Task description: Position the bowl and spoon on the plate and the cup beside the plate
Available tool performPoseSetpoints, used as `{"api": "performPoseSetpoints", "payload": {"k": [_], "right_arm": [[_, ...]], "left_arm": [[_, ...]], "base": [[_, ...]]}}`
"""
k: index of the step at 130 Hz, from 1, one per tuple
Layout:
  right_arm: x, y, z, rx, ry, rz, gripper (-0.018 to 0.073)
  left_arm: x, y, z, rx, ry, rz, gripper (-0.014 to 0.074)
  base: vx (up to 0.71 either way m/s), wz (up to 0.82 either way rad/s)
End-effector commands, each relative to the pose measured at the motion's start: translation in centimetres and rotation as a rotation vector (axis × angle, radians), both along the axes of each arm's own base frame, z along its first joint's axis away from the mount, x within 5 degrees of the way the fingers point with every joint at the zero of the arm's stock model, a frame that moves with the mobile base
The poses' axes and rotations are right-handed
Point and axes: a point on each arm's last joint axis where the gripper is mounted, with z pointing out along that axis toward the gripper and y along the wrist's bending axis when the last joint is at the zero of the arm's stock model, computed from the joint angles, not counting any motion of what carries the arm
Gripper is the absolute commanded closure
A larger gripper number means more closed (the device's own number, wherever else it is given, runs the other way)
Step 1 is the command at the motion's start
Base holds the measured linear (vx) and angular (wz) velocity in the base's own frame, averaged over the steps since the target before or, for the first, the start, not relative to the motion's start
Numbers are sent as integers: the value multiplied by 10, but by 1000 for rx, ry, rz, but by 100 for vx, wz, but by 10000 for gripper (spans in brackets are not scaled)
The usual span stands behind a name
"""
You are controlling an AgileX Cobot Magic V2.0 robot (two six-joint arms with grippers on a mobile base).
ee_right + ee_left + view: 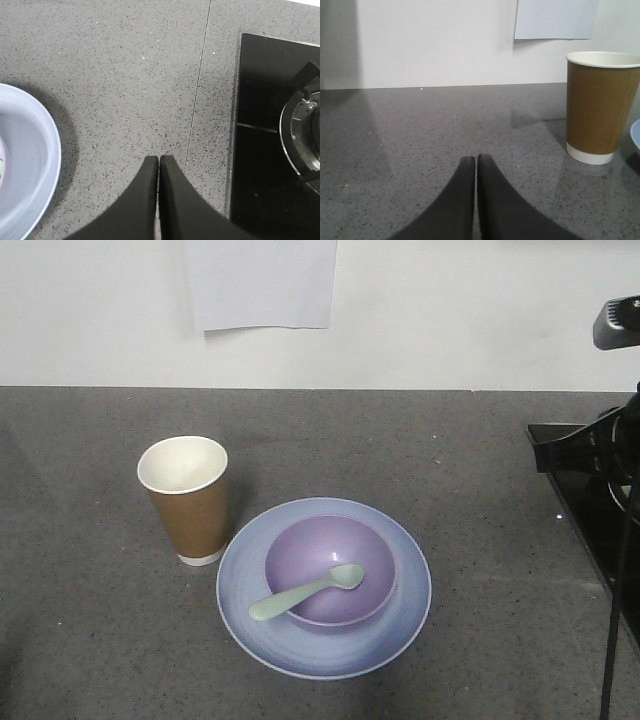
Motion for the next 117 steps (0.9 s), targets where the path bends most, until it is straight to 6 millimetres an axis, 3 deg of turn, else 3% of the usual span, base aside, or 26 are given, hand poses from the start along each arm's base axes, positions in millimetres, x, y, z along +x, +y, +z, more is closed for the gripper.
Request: {"api": "performPoseSetpoints", "payload": {"k": [1,26,46,90,117], "right_arm": [[-1,-3,18,5,-105,-1,564],[4,-2,16,1,-186,14,564],[-12,-1,4,58,-328,43,564],[-71,-11,-57,151,-421,42,564],[-103,-33,-98,240,-481,-115,564]], "left_arm": [[-1,-1,3,-6,-71,-12,604],[-1,-1,3,-6,-71,-12,604],[-1,-1,3,-6,-71,-12,604],[-1,-1,3,-6,-71,-12,604],[-1,-1,3,-6,-71,-12,604]], "base": [[0,0],[0,0],[0,0],[0,0],[0,0]]}}
